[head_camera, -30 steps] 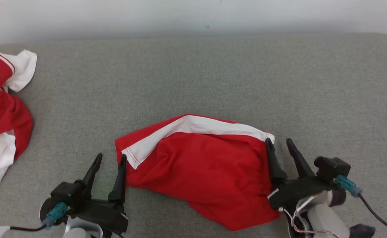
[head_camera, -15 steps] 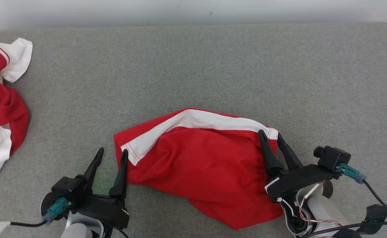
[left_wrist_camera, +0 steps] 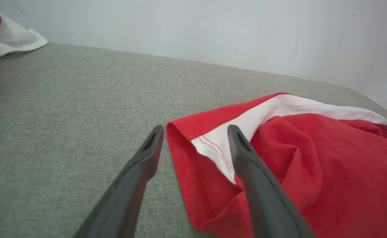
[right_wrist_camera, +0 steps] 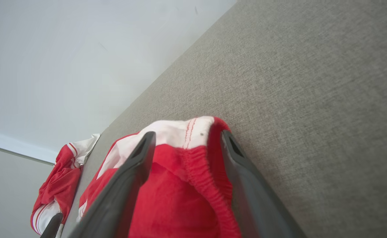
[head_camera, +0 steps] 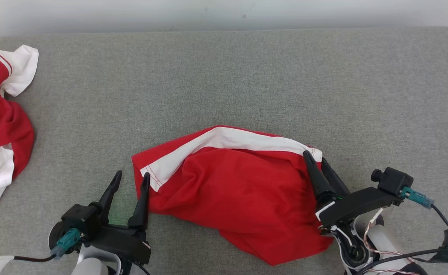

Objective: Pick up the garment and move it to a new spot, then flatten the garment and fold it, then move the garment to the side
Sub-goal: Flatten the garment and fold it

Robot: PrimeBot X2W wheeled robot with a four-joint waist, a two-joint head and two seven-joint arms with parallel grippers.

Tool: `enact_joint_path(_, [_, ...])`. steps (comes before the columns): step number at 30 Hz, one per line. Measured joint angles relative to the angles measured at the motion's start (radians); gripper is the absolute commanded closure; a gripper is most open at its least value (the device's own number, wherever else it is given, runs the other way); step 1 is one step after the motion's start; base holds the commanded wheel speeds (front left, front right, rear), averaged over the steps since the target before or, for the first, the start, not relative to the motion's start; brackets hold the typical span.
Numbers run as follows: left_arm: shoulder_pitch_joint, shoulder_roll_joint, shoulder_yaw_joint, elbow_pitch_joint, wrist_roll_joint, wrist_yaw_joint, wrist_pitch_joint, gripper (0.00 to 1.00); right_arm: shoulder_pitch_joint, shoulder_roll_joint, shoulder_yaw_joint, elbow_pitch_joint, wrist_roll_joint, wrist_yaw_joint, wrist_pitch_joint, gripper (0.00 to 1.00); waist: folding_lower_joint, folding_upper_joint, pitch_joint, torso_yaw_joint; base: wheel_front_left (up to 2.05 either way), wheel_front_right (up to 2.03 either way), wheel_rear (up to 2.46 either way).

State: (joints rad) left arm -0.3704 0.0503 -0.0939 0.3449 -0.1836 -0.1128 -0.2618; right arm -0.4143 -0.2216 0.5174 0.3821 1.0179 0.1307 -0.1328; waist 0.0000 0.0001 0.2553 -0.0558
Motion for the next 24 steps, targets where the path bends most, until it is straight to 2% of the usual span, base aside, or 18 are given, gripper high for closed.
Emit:
enact_joint_path(5, [-0.001, 0.000, -0.011, 0.000, -0.003, -0.001, 0.000, 0.00, -0.005, -0.019, 0.003, -0.007, 0.063, 0.000, 0.019, 0.00, 0.0000, 0.0000, 0.001, -0.001, 0.00, 0.00, 0.00])
enact_joint_path(13, [-0.022, 0.000, -0.056, 0.057, -0.089, -0.012, 0.000, 0.00, -0.027, -0.042, 0.036, -0.002, 0.090, 0.000, 0.018, 0.00, 0.0000, 0.0000, -0.009, 0.002, 0.00, 0.00, 0.00])
enact_joint_path(24, [-0.089, 0.009, -0.182, 0.227, -0.297, -0.017, 0.000, 0.00, -0.034, -0.049, 0.090, 0.003, 0.105, 0.000, -0.004, 0.00, -0.0001, -0.0001, -0.021, -0.009, 0.00, 0.00, 0.00])
